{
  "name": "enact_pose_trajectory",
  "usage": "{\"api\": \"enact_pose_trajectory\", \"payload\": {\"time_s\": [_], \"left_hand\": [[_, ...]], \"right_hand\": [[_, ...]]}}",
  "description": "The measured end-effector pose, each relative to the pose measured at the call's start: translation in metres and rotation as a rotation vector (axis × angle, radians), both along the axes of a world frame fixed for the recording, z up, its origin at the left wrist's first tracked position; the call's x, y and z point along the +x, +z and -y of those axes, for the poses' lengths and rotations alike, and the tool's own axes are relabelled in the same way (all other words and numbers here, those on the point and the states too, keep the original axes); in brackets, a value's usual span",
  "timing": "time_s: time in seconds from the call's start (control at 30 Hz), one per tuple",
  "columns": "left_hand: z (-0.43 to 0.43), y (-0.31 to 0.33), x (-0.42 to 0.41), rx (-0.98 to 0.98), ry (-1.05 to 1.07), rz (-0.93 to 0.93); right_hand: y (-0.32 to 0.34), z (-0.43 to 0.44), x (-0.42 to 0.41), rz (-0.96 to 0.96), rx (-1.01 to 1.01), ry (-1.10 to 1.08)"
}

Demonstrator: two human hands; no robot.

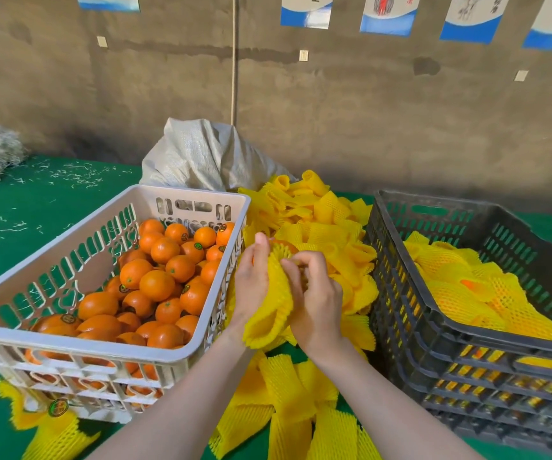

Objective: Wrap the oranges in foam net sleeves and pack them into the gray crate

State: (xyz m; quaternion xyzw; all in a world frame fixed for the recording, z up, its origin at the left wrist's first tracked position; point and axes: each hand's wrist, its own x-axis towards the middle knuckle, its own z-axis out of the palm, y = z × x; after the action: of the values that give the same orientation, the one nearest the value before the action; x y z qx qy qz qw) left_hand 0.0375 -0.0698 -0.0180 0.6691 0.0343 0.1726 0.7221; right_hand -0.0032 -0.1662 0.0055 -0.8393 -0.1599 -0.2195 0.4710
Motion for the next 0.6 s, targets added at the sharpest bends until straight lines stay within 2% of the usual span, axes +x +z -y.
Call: {"api": "enact_pose_trajectory", "payload": {"time_s": [0.1,0.17,0.43,0.6], "left_hand": [[-0.008,-0.015,0.009,-0.008,-0.032,-0.06],[-0.009,-0.019,0.009,-0.059,-0.052,-0.087],[0.001,-0.007,-0.004,-0.32,-0.231,-0.091],[0.002,-0.008,-0.001,-0.268,-0.315,-0.112]], "right_hand": [[0.001,0.004,-0.002,0.39,0.096,-0.077],[0.01,0.009,-0.002,0.421,0.16,-0.071],[0.024,0.026,0.007,0.057,0.348,0.059],[0.022,0.031,0.01,-0.084,0.44,0.09]]}}
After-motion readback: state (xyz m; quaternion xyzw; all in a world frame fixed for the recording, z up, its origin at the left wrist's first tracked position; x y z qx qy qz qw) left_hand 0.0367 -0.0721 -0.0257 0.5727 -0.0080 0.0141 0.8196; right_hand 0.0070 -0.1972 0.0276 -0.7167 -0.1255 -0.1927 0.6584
